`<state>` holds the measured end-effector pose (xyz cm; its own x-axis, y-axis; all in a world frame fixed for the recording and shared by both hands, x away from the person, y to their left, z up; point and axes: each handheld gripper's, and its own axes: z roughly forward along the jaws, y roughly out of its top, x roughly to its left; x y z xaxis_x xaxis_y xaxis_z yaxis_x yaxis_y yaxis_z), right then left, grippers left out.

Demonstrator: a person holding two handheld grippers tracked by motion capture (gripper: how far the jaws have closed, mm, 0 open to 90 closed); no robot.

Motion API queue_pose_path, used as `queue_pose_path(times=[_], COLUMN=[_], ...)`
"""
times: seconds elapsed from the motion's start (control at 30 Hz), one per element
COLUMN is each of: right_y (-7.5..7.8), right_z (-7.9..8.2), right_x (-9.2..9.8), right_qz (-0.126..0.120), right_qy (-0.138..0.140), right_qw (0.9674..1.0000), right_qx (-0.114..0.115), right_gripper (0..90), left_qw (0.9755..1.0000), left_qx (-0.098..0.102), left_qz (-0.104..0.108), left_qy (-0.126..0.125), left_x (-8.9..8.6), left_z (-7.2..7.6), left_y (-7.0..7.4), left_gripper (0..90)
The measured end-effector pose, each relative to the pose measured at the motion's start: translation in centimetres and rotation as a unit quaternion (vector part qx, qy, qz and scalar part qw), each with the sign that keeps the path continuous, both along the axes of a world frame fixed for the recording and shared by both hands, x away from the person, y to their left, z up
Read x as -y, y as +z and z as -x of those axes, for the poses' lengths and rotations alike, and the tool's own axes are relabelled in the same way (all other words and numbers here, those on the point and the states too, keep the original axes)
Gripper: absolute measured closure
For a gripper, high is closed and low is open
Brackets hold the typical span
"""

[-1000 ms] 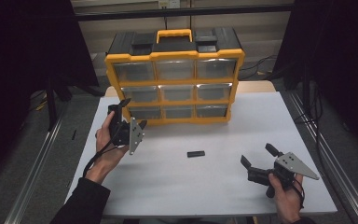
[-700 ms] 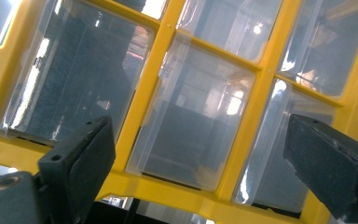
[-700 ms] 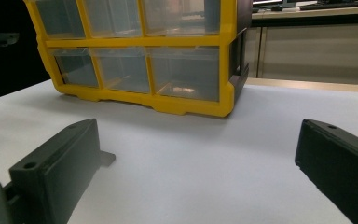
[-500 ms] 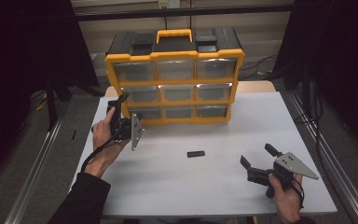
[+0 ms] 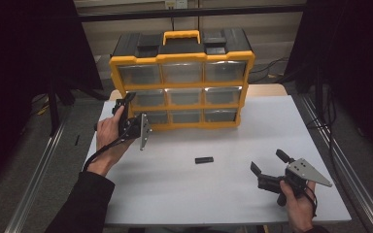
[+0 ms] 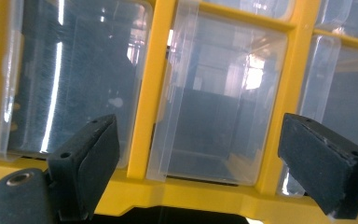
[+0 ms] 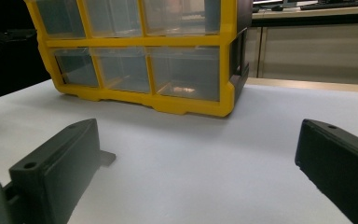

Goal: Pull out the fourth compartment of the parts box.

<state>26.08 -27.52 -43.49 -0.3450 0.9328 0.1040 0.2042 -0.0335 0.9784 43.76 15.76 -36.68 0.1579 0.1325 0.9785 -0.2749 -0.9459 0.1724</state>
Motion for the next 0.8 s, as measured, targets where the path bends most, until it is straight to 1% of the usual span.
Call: queue_pose_path(times=[0.03,0.07,0.1,0.13,0.17,0.2,0.23,0.3,0.33,0.37,0.4,0.47,0.5,0.57,0.67,0.7,0.73,0.8], right_y=[0.0,0.0,0.0,0.0,0.0,0.0,0.0,0.0,0.0,0.0,0.0,0.0,0.0,0.0,0.0,0.0,0.0,0.0], right_z=[0.0,0.0,0.0,0.0,0.0,0.0,0.0,0.0,0.0,0.0,0.0,0.0,0.0,0.0,0.0,0.0,0.0,0.0], right_x=[0.0,0.0,0.0,0.0,0.0,0.0,0.0,0.0,0.0,0.0,0.0,0.0,0.0,0.0,0.1,0.1,0.1,0.0], right_qz=[0.0,0.0,0.0,0.0,-0.001,-0.001,-0.001,-0.002,-0.002,-0.001,-0.001,0.0,0.0,0.0,0.002,0.002,0.003,0.003], right_qy=[0.0,0.0,0.0,0.0,0.0,0.0,0.0,-0.001,-0.001,-0.001,-0.001,-0.001,0.0,-0.001,-0.002,-0.002,-0.002,-0.002], right_qw=[1.0,1.0,1.0,1.0,1.0,1.0,1.0,1.0,1.0,1.0,1.0,1.0,1.0,1.0,1.0,1.0,1.0,1.0], right_qx=[0.0,0.0,0.0,0.0,-0.001,-0.001,-0.001,0.0,0.0,0.001,0.001,0.001,0.001,0.001,0.0,0.0,-0.001,0.0], right_gripper=[0.0,0.0,0.0,0.0,0.0,0.0,0.0,0.0,0.0,0.0,0.0,0.0,0.0,0.0,0.0,0.0,0.0,0.0], left_qw=[1.0,0.9998,0.9998,0.9997,0.9998,0.9995,0.9994,0.9996,0.9994,0.9994,0.9992,0.9995,0.9994,0.9991,0.9992,0.9992,0.9994,0.9986], left_qx=[0.0,0.01,0.01,0.013,0.014,0.023,0.025,0.021,0.024,0.022,0.026,0.02,0.019,0.023,0.013,0.014,0.013,0.023], left_qz=[0.0,-0.014,-0.014,-0.022,-0.016,-0.022,-0.022,-0.017,-0.024,-0.023,-0.028,-0.024,-0.027,-0.034,-0.035,-0.036,-0.031,-0.045], left_qy=[0.0,0.003,0.003,0.002,0.001,0.004,0.003,0.004,0.007,0.007,0.012,0.011,0.01,0.014,0.011,0.014,0.012,0.014], left_x=[0.0,0.1,0.1,0.2,0.4,0.4,0.5,0.6,0.6,0.6,0.6,0.6,0.6,0.6,0.7,0.8,0.8,0.9], left_z=[0.0,-0.3,-0.3,-0.4,-0.5,-0.5,-0.6,-0.9,-1.0,-1.1,-1.2,-1.4,-1.4,-1.5,-1.6,-1.7,-1.9,-1.9], left_y=[0.0,-0.1,-0.1,-0.1,-0.2,-0.3,-0.4,-0.6,-0.6,-0.7,-0.7,-0.9,-0.9,-1.0,-1.0,-1.1,-1.1,-1.1], left_gripper=[13.1,13.6,13.6,13.6,15.0,15.5,15.6,17.8,18.9,19.1,19.2,20.0,22.0,22.7,28.1,28.6,28.9,31.3])
